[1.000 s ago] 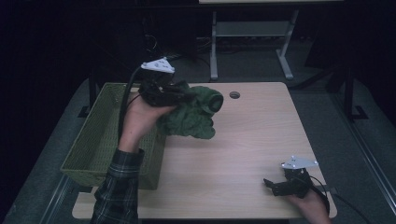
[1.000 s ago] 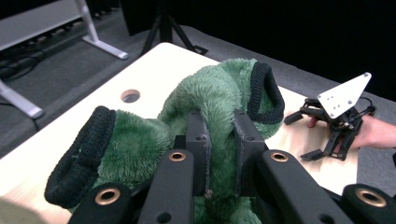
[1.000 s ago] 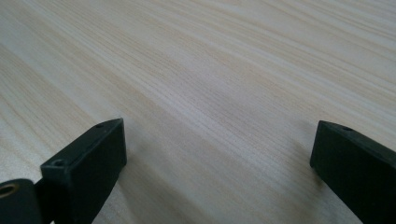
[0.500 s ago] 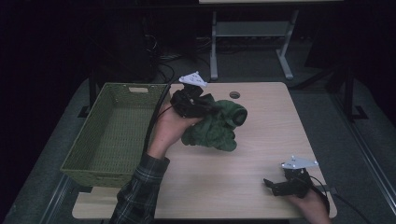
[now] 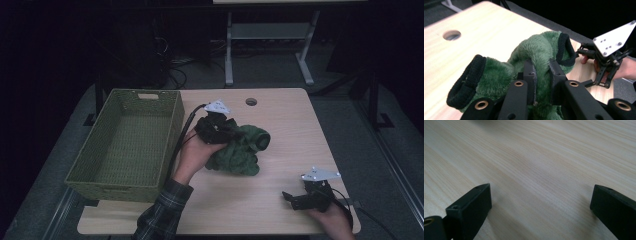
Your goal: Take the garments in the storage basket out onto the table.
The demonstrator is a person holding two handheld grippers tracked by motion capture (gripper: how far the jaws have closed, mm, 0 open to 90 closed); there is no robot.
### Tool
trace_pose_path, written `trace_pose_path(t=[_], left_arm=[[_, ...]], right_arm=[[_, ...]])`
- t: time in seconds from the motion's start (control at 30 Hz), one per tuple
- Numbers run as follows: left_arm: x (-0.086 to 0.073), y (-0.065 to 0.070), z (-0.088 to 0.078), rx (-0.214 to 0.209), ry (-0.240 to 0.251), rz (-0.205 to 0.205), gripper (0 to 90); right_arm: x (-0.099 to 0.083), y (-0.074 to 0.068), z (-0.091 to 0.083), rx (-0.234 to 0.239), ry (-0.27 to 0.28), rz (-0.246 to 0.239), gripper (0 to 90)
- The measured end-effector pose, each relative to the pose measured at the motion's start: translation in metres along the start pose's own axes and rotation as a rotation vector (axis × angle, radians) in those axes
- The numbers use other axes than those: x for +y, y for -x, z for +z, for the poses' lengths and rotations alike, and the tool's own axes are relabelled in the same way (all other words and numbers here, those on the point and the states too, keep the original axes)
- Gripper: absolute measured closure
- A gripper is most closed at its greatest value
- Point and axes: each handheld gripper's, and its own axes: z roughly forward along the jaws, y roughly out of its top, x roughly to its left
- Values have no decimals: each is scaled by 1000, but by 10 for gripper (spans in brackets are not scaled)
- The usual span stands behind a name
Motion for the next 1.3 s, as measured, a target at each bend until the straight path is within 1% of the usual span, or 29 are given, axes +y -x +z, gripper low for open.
trace_pose_path(t=[0.13, 0.17, 0.2, 0.23, 0.27, 0.33, 0.4, 0.53, 0.6, 0.63, 0.8, 0.9, 0.93, 1.0, 1.03, 1.07, 1.17, 1.23, 1.3], left_arm=[[-14, 2, 17, -23, -4, -36, 790], [-17, 3, 22, -29, -10, -35, 790], [-21, 5, 26, -38, -11, -45, 790], [-23, 5, 30, -45, -20, -42, 789], [-26, 7, 34, -49, -24, -50, 788], [-31, 8, 43, -52, -39, -47, 788], [-36, 8, 50, -53, -46, -50, 788], [-46, 5, 62, -52, -79, -52, 785], [-52, 4, 68, -46, -98, -53, 785], [-56, 3, 72, -39, -104, -59, 785], [-68, -3, 87, -31, -131, -72, 782], [-72, -7, 97, -5, -151, -70, 782], [-74, -8, 100, -3, -156, -71, 782], [-76, -10, 104, 4, -170, -60, 780], [-77, -11, 106, 0, -173, -53, 778], [-78, -10, 108, 0, -170, -59, 777], [-79, -10, 110, 5, -160, -58, 768], [-78, -10, 108, 2, -163, -53, 727], [-76, -9, 103, -1, -164, -45, 642]], right_arm=[[0, 0, 0, 0, 0, 0, 32], [0, 0, 0, -1, -1, -2, 32], [0, 0, 0, -1, -1, -2, 32], [0, 0, 0, -1, -1, -1, 32], [0, 0, 0, -1, -1, -2, 32], [0, 0, 0, -1, -1, -2, 32], [0, 0, 0, -1, -2, -1, 32], [0, 0, 0, -1, -2, -1, 32], [0, 0, 0, -1, -2, -1, 32], [0, 0, 0, 0, -2, -1, 32], [0, 0, 0, -1, -1, -1, 32], [0, 0, 0, -1, -2, -1, 32], [0, 0, 0, -1, -2, -1, 32], [0, 0, 0, -1, -2, -1, 32], [0, 0, 0, -1, -2, -1, 32], [0, 0, 0, -1, -2, -1, 32], [0, 0, 0, -1, -2, 0, 32], [0, 0, 0, -1, -2, -1, 32], [0, 0, 0, 0, -2, -2, 32]])
